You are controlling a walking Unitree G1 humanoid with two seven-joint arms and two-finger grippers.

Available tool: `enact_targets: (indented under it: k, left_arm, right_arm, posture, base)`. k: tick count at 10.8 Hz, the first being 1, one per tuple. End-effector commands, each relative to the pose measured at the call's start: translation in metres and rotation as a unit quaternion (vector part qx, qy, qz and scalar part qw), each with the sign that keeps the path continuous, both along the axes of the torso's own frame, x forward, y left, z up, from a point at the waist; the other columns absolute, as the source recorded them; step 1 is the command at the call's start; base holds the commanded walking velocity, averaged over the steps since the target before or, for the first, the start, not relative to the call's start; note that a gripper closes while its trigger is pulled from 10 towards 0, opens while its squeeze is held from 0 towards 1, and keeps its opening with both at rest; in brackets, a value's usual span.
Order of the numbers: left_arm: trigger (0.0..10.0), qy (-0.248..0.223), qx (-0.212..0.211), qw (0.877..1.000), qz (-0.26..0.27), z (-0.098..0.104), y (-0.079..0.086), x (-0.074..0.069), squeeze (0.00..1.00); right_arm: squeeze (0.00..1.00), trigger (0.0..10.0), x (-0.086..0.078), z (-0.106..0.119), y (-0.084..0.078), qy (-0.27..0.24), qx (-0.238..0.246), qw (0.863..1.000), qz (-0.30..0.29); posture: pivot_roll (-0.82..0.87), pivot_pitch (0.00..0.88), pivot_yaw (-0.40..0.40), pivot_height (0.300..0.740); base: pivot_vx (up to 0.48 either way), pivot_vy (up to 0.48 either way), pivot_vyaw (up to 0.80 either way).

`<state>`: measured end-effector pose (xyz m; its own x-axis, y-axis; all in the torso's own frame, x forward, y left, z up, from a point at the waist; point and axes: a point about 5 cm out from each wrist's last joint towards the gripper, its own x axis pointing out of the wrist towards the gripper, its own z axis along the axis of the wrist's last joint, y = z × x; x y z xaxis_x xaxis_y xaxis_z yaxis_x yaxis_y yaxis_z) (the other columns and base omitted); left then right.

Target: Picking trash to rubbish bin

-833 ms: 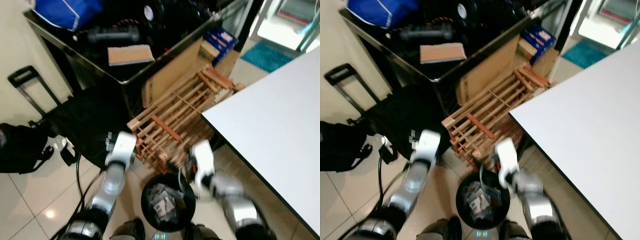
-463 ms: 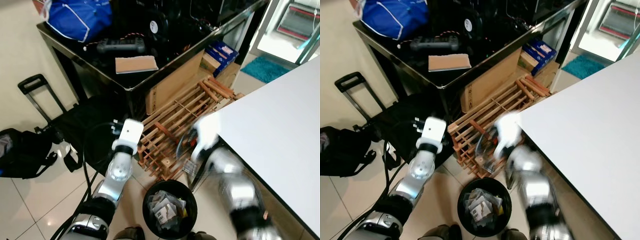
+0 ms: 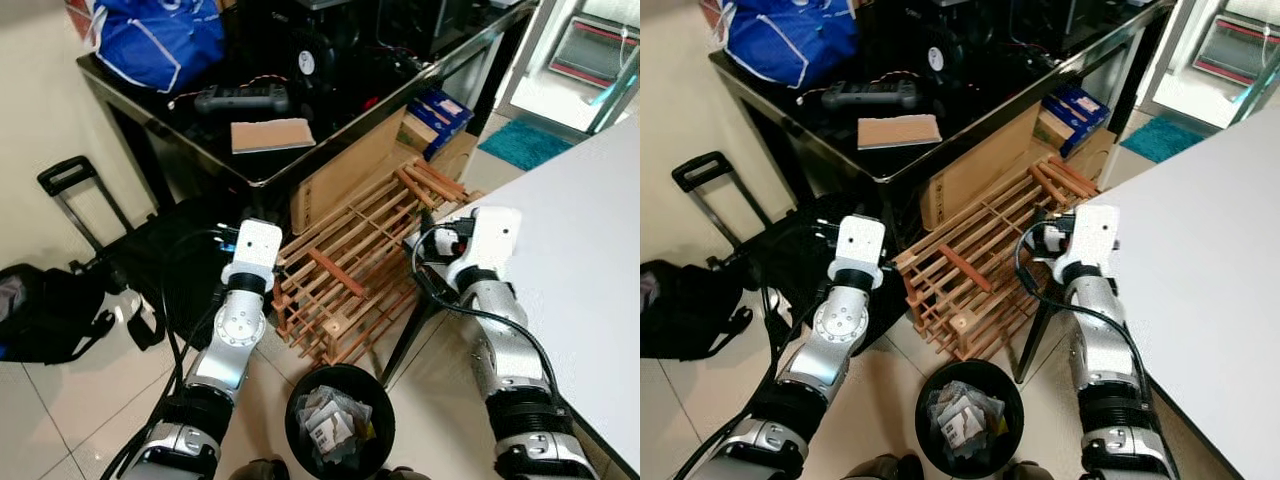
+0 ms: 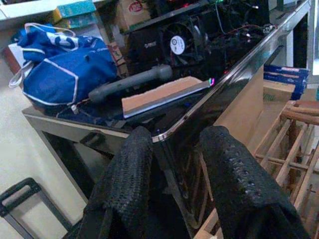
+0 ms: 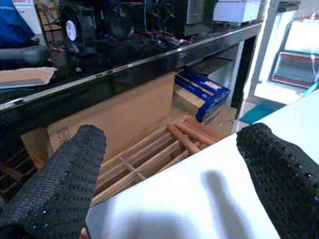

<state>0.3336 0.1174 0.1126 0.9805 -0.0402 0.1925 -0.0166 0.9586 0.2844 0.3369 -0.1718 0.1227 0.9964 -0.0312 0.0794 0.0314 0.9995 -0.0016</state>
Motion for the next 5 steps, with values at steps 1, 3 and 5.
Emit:
enact_targets:
  k: [1, 3, 5]
  left_arm:
    - [10.0, 0.011, -0.003, 1.000, 0.005, -0.004, 0.005, -0.003, 0.00]
    - [10.0, 0.017, -0.008, 1.000, 0.000, -0.005, 0.005, -0.006, 0.00]
    - [10.0, 0.012, -0.014, 1.000, -0.004, -0.002, 0.002, -0.004, 0.00]
  right_arm:
    - [0.00, 10.0, -0.004, -0.007, -0.004, 0.006, -0.003, 1.000, -0.019]
    - [0.00, 10.0, -0.006, -0.001, -0.020, -0.019, 0.002, 0.998, -0.065]
    - [0.00, 10.0, -0.003, 0.004, -0.017, -0.030, 0.005, 0.998, -0.062]
  posture:
    - [-0.08, 0.076, 0.061, 0.740]
    - [-0.08, 0.073, 0.064, 0.740]
    - [-0.08, 0.068, 0.061, 0.740]
  base:
    - [0.000, 0.000, 0.00]
    - [0.000, 0.000, 0.00]
    - [0.000, 0.000, 0.00]
